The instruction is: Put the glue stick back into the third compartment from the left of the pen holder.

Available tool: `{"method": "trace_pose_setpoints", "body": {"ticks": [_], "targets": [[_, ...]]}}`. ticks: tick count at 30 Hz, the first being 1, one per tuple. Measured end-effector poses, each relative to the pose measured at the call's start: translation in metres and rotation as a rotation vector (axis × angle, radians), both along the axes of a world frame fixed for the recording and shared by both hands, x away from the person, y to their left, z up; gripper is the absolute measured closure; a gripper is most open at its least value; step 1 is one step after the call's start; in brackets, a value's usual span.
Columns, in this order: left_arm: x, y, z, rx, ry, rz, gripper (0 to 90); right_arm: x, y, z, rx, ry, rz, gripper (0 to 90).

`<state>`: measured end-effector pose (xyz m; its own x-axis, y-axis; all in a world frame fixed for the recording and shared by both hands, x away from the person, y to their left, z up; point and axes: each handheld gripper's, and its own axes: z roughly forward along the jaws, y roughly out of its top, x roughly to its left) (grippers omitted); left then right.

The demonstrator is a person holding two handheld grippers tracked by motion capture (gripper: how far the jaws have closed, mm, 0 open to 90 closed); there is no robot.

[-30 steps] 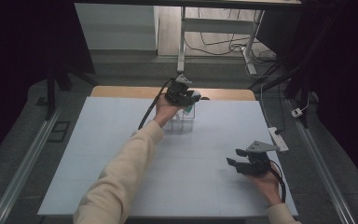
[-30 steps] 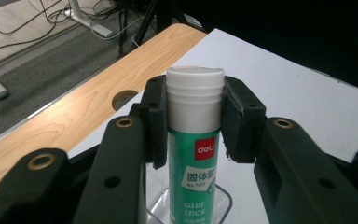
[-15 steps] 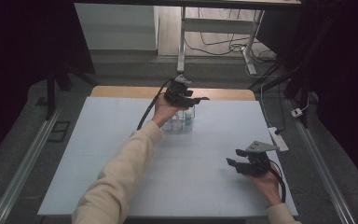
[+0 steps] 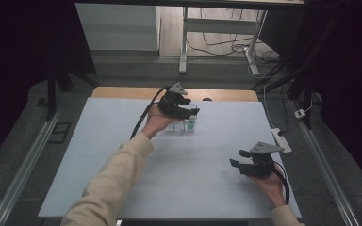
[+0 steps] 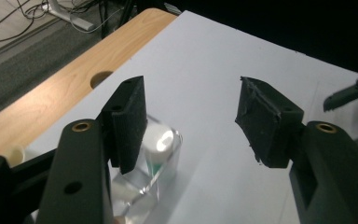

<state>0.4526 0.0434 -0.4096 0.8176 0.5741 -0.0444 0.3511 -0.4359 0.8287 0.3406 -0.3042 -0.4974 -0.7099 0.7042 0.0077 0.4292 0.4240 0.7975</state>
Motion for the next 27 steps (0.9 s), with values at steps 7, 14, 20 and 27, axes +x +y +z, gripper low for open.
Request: {"method": "trace_pose_setpoints", "body": {"ticks": [7, 14, 20, 27], "targets": [[-0.021, 0.022, -0.013, 0.008, 0.015, 0.006, 42.7, 0.000, -0.001, -0.001, 0.001, -0.005, 0.001, 40.3], [-0.044, 0.049, -0.024, 0.007, 0.024, 0.027, 42.3, 0.000, -0.003, -0.001, -0.009, -0.003, -0.005, 40.3], [-0.065, 0.073, -0.033, -0.011, 0.036, 0.049, 41.1, 0.000, -0.003, -0.001, -0.007, -0.003, -0.001, 40.2], [-0.094, 0.098, -0.044, -0.017, 0.048, 0.080, 39.9, 0.000, -0.004, -0.001, -0.003, -0.010, 0.002, 40.0]]}}
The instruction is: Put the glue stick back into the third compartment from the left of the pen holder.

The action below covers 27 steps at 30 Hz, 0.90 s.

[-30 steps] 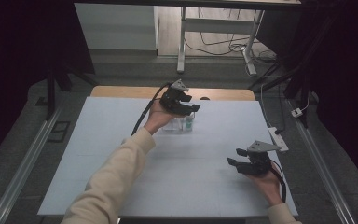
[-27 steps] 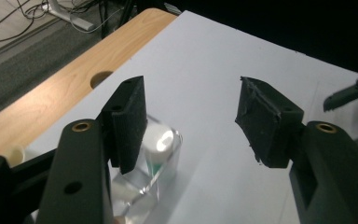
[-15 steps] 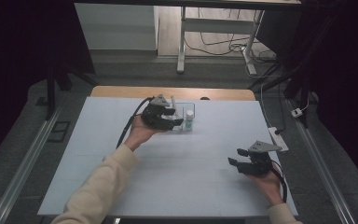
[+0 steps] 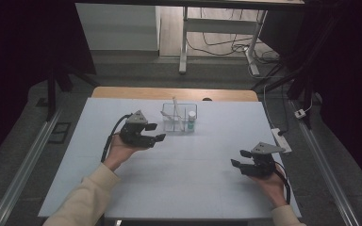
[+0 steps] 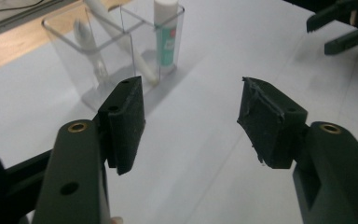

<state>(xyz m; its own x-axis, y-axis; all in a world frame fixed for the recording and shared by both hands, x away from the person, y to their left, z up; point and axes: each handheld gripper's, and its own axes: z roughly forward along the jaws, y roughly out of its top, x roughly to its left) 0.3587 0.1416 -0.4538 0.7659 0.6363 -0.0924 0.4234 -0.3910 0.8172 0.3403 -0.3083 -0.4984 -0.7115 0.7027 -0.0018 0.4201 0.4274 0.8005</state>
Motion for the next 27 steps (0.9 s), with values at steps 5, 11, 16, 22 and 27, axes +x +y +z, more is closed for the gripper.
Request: {"method": "trace_pose_setpoints", "body": {"ticks": [5, 11, 16, 22, 27], "targets": [[-0.016, 0.019, -0.010, 0.010, 0.009, 0.015, 38.6, -0.002, -0.002, 0.001, 0.009, -0.005, 0.006, 40.0], [-0.036, 0.043, -0.022, 0.012, 0.017, 0.049, 37.6, -0.004, -0.004, 0.001, 0.008, -0.012, 0.017, 39.9], [-0.050, 0.061, -0.030, -0.004, 0.029, 0.080, 36.9, -0.006, -0.005, 0.001, 0.011, -0.024, 0.028, 39.8], [-0.065, 0.076, -0.038, -0.008, 0.034, 0.103, 36.2, -0.006, -0.004, 0.001, 0.014, -0.033, 0.040, 39.6], [-0.067, 0.077, -0.044, 0.002, 0.045, 0.106, 35.5, -0.006, -0.004, 0.002, 0.012, -0.038, 0.042, 39.6]]}}
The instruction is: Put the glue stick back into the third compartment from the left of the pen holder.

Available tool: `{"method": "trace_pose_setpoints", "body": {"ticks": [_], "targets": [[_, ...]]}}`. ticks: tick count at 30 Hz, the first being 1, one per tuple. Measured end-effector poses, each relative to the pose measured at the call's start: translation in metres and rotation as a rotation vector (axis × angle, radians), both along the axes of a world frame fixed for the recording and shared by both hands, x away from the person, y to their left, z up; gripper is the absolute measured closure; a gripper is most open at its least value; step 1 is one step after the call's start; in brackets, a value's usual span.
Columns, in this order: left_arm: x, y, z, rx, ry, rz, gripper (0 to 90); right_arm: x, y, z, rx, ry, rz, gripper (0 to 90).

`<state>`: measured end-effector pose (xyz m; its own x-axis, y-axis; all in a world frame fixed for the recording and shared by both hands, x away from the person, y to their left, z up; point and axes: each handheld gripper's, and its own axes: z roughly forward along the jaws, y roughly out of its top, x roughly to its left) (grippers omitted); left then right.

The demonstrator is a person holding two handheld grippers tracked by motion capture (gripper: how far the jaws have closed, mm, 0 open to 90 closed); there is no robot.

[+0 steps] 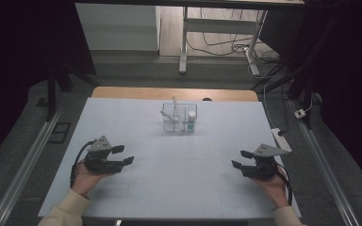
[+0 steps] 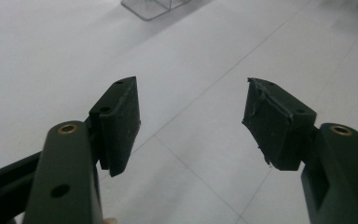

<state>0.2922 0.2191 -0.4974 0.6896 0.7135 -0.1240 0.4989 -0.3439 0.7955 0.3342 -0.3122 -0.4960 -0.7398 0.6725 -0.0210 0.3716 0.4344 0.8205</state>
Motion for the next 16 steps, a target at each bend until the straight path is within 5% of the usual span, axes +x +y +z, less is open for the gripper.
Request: {"method": "trace_pose_setpoints", "body": {"ticks": [16], "targets": [[0.0001, 0.0018, -0.0043, -0.002, 0.013, -0.003, 33.1, -0.0007, -0.0006, 0.0033, 0.005, -0.018, 0.008, 39.3]]}}
